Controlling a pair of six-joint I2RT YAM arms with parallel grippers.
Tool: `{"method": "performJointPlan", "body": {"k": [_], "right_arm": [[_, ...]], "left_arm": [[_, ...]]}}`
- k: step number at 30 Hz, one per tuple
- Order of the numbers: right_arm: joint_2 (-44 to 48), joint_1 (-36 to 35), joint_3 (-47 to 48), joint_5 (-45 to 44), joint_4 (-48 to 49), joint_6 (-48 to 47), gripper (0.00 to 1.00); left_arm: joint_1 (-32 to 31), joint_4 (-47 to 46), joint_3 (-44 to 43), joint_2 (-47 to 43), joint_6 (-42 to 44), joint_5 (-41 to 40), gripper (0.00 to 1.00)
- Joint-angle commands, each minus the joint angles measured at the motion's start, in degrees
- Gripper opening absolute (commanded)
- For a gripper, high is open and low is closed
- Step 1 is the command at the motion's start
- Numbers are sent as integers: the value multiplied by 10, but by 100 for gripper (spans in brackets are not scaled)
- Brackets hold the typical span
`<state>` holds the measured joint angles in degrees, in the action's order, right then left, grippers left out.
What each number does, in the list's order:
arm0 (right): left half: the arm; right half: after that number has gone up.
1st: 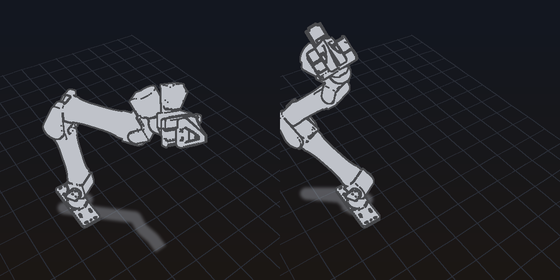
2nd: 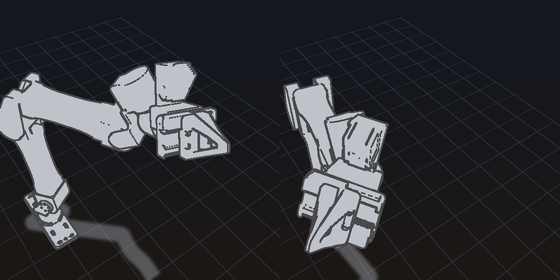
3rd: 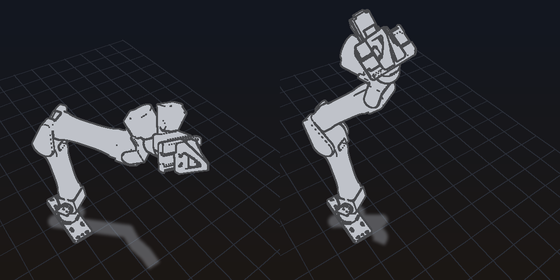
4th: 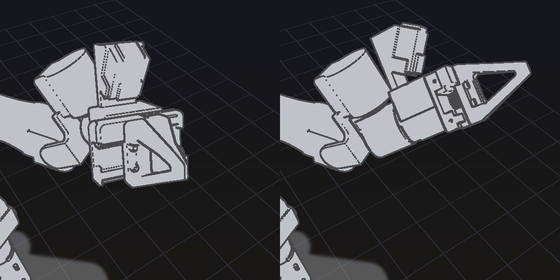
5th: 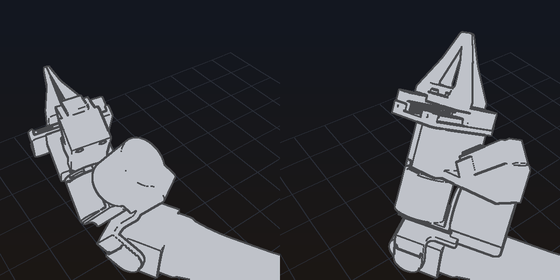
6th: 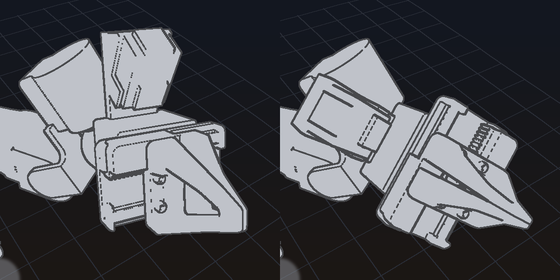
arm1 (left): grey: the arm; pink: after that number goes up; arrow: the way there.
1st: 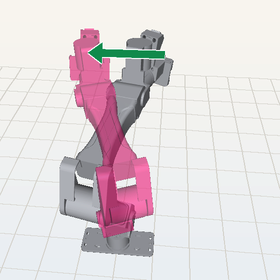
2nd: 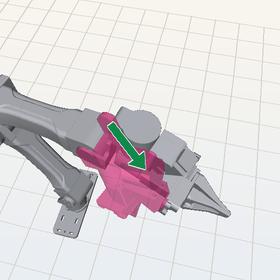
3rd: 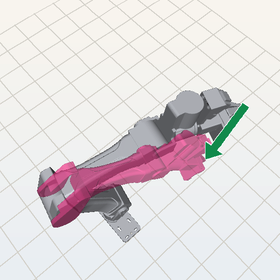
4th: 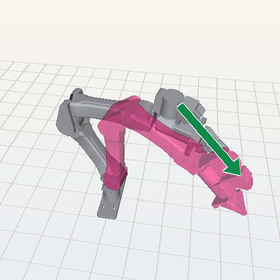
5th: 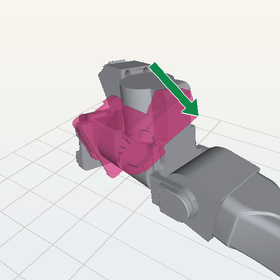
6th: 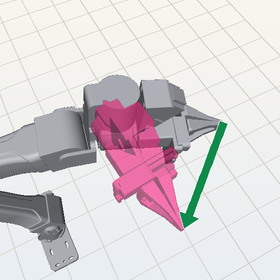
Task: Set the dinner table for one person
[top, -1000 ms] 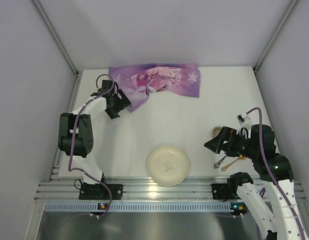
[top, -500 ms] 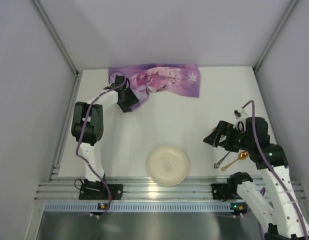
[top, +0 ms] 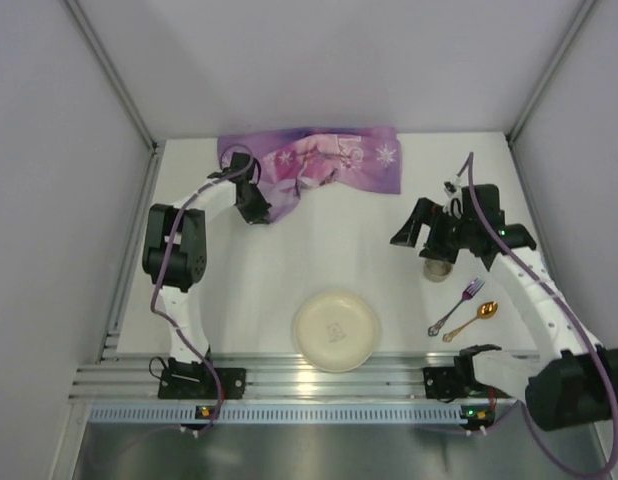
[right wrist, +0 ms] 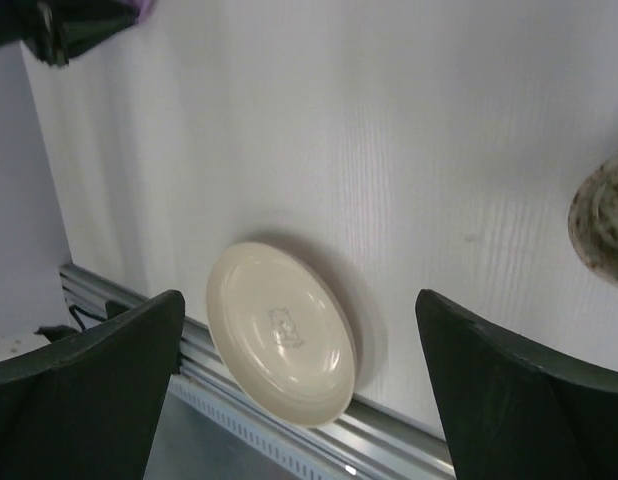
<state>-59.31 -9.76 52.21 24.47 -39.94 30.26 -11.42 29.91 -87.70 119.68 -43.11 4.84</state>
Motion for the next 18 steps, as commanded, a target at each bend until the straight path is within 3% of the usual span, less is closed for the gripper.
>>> {"method": "performJointPlan", "body": {"k": [1, 6, 11, 18], "right_arm": [[-110, -5, 99, 2, 97, 4, 100], [-304, 3, 249, -20, 103, -29, 100], [-438, 40, 386, -106, 23, -51, 100], [-541, 81, 405, -187, -16, -63, 99]], "left_arm": [[-4, 52, 61, -112, 19, -23, 0], [-6, 62, 157, -213, 24, -23, 0], [-18, 89, 242, -316, 32, -43, 0], [-18, 126, 322, -426, 33, -76, 0]]}}
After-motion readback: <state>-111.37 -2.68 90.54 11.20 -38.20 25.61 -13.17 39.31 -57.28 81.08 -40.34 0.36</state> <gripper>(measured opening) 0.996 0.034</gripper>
